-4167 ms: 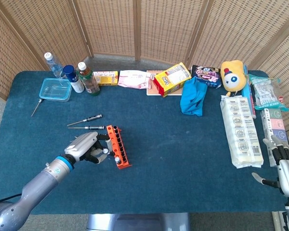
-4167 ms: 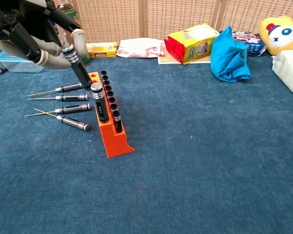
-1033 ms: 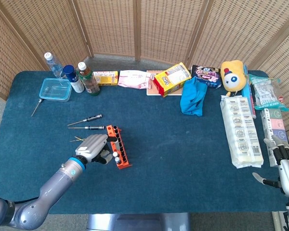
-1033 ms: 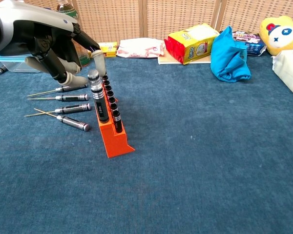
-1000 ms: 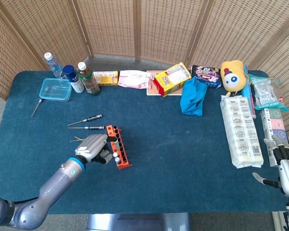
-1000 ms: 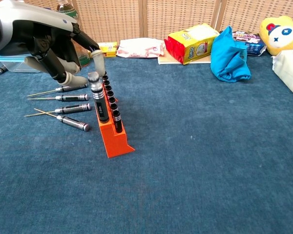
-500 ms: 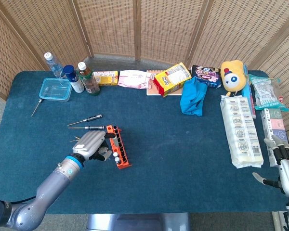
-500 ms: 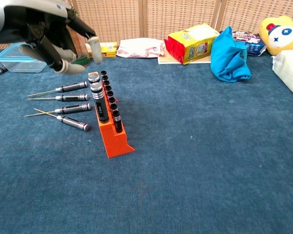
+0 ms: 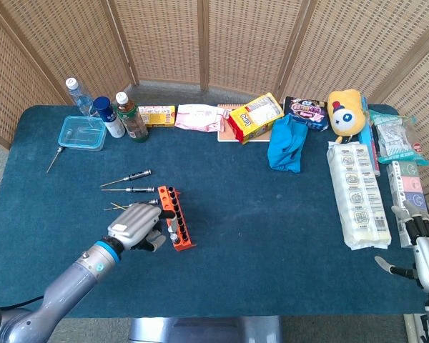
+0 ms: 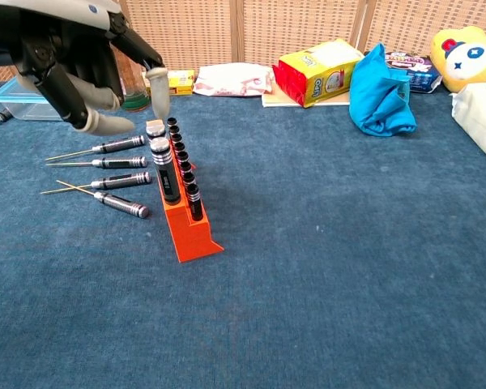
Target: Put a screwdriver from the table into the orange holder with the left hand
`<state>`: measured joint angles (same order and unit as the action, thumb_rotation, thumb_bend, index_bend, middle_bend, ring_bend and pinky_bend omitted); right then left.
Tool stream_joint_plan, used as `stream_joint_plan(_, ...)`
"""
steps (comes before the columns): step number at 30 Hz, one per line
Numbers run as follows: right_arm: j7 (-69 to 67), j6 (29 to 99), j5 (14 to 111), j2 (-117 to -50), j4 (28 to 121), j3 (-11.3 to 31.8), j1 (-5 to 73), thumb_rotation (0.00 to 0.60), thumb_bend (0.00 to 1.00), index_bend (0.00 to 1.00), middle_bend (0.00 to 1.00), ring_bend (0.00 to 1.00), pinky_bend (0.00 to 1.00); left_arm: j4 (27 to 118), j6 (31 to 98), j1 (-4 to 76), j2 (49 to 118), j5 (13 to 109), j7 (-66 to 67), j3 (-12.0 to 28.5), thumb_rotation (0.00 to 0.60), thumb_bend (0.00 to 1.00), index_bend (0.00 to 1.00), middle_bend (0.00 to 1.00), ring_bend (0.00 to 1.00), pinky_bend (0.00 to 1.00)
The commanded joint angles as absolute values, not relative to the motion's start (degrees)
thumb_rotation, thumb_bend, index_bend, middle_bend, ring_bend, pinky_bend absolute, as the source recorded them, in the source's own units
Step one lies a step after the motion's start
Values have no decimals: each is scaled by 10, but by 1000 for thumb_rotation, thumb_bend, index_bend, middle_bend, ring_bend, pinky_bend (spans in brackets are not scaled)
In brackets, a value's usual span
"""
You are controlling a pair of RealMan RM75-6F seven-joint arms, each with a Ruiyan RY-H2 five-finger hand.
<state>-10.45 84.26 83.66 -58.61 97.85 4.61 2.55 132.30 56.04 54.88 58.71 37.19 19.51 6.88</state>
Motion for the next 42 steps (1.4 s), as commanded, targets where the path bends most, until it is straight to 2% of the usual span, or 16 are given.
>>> stream_joint_plan(1,-106,842,835,-586,978,47,25,600,94,127,43,56,6,1320,569,554,596,366,210,63,600,413,444,1000,1000,964)
stream_joint_plan(42,-110,843,835,-584,978,48,25,600,93,127,43,56,6,1301,592,563,609,324,222,63,600,414,444,1000,1000,964)
